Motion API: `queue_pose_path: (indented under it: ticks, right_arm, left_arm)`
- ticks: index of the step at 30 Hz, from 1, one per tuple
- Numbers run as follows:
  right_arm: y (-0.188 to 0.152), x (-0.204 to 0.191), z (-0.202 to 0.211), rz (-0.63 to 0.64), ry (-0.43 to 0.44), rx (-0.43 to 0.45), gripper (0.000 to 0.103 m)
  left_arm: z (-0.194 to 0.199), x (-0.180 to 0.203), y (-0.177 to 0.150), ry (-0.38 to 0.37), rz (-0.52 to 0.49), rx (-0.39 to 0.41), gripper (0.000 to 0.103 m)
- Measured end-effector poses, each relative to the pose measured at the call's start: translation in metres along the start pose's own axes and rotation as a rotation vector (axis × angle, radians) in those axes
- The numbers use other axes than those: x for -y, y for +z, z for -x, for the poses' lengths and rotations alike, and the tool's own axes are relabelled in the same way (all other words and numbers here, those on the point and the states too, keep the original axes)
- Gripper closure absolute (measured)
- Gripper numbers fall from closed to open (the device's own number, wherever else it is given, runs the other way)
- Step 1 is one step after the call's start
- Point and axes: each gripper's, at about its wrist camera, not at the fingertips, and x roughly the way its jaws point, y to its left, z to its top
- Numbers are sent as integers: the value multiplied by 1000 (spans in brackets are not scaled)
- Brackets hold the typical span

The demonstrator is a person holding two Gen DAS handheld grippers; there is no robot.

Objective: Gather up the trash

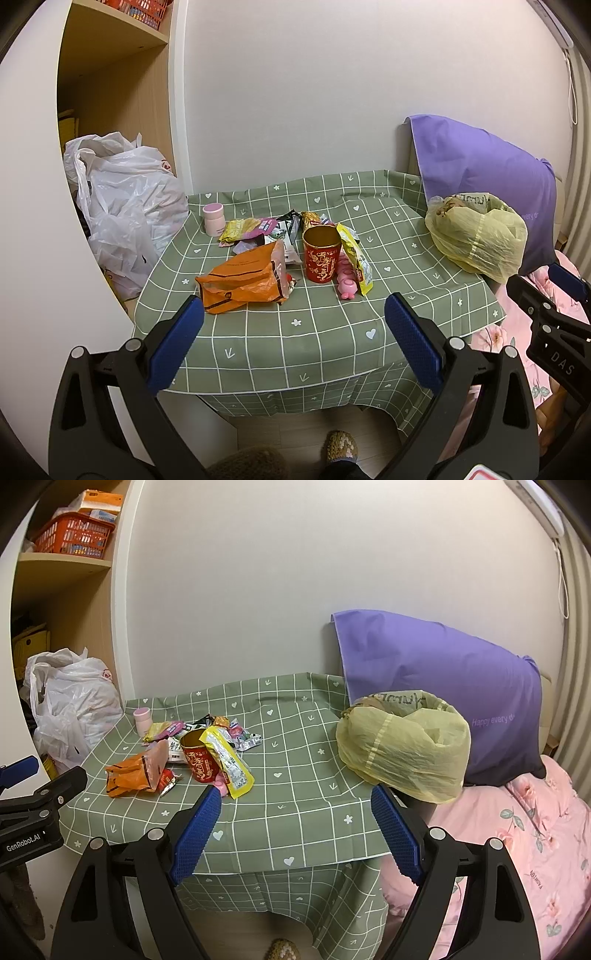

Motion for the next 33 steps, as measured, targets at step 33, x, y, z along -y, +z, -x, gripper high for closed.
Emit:
queue_pose_path:
  ticks: [33]
  right_arm:
    - [2,-4,-2,9,11,-8,23]
  left_arm:
    - [2,-8,3,-4,9,20,9]
